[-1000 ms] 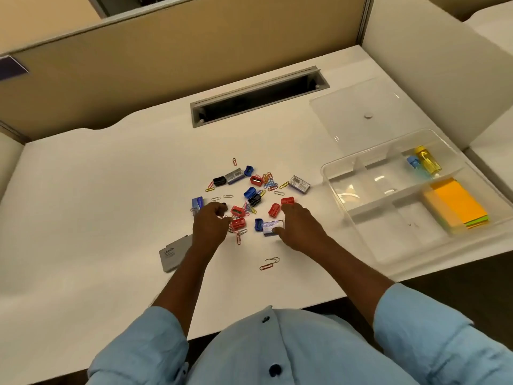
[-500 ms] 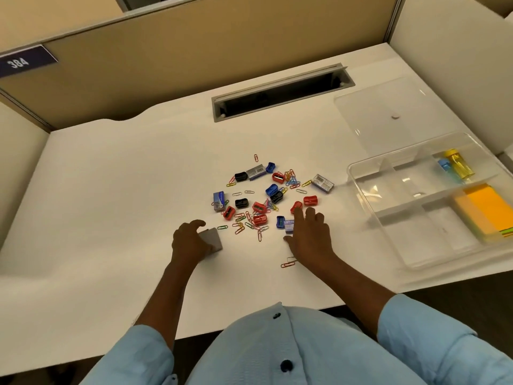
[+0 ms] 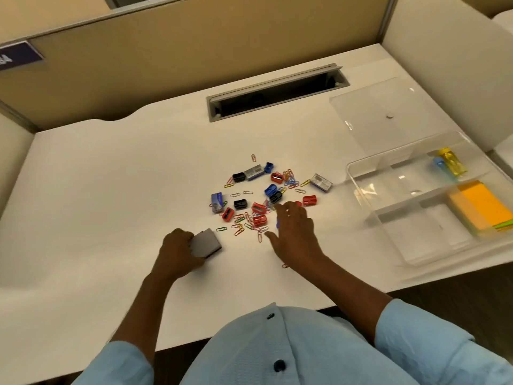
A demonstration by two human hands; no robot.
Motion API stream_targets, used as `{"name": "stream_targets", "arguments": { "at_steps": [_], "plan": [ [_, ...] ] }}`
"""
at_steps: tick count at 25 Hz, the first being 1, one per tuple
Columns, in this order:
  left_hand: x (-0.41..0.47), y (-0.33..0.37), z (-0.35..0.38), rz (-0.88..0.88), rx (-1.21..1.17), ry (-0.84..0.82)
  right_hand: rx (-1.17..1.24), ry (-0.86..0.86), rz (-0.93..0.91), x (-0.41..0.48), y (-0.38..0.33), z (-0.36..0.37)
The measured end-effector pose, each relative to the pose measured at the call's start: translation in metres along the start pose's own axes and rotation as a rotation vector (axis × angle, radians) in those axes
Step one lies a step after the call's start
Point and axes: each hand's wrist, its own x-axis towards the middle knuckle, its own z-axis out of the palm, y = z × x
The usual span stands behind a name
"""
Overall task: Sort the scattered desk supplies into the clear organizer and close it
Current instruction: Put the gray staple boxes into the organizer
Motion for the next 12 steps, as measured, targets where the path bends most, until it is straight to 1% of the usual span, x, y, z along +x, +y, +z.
{"name": "stream_targets", "arguments": {
  "at_steps": [2, 4, 7, 9, 10, 12],
  "plan": [
    [-0.003, 0.006, -0.011, -0.039, -0.116, 0.040, 0.148, -0.012, -0.042, -0.006, -0.008, -0.008],
    [-0.005, 0.018, -0.024, -0.082, -0.268, 0.044, 0.287, -0.047, -0.057, -0.008, -0.015, -0.013],
    [-0.009, 0.040, -0.042, -0.100, -0.474, 0.083, 0.430, -0.170, -0.045, -0.011, -0.025, -0.014],
    [-0.007, 0.057, -0.050, -0.084, -0.612, 0.094, 0.539, -0.256, 0.009, -0.011, -0.028, -0.015],
    [-0.005, 0.066, -0.052, -0.067, -0.700, 0.067, 0.616, -0.287, 0.033, -0.010, -0.030, -0.017],
    [-0.002, 0.087, -0.055, -0.043, -0.931, -0.066, 0.746, -0.281, 0.015, -0.008, -0.033, -0.024]
  ]
}}
